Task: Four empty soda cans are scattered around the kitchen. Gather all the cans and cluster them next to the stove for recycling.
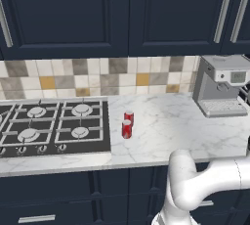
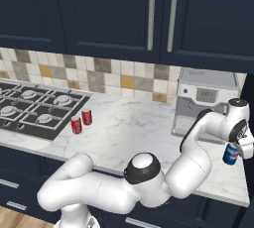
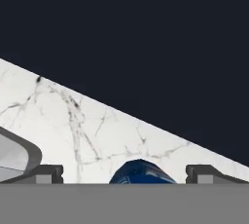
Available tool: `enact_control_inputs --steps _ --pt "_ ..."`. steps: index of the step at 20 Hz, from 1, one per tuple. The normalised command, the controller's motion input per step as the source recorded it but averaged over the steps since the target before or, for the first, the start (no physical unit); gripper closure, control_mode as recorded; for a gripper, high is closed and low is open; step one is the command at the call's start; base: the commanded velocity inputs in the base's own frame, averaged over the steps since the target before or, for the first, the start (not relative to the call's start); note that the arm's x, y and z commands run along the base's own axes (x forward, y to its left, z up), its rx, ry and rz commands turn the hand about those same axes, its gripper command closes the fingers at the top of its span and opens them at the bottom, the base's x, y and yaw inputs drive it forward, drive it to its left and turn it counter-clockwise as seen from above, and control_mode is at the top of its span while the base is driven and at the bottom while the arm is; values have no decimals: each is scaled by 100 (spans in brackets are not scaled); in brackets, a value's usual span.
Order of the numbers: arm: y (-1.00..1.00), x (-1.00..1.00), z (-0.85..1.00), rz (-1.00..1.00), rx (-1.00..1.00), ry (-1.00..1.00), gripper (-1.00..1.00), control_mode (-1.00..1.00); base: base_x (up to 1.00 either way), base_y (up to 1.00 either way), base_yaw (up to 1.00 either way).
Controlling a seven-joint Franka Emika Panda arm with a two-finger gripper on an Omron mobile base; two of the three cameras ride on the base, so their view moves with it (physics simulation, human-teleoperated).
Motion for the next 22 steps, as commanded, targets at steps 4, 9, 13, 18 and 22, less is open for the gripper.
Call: enact_control_inputs --steps 4,9,13,18,22 --pt "0 0 -5 0 5 5 -100 -100 0 0 0" --pt "0 0 -10 0 6 4 -100 -100 0 0 0" --pt "2 -2 -15 0 6 0 -100 -100 0 0 0" --pt "15 -1 -16 0 2 0 100 -100 0 0 0" --pt "13 -7 -17 0 1 3 100 -100 0 0 0"
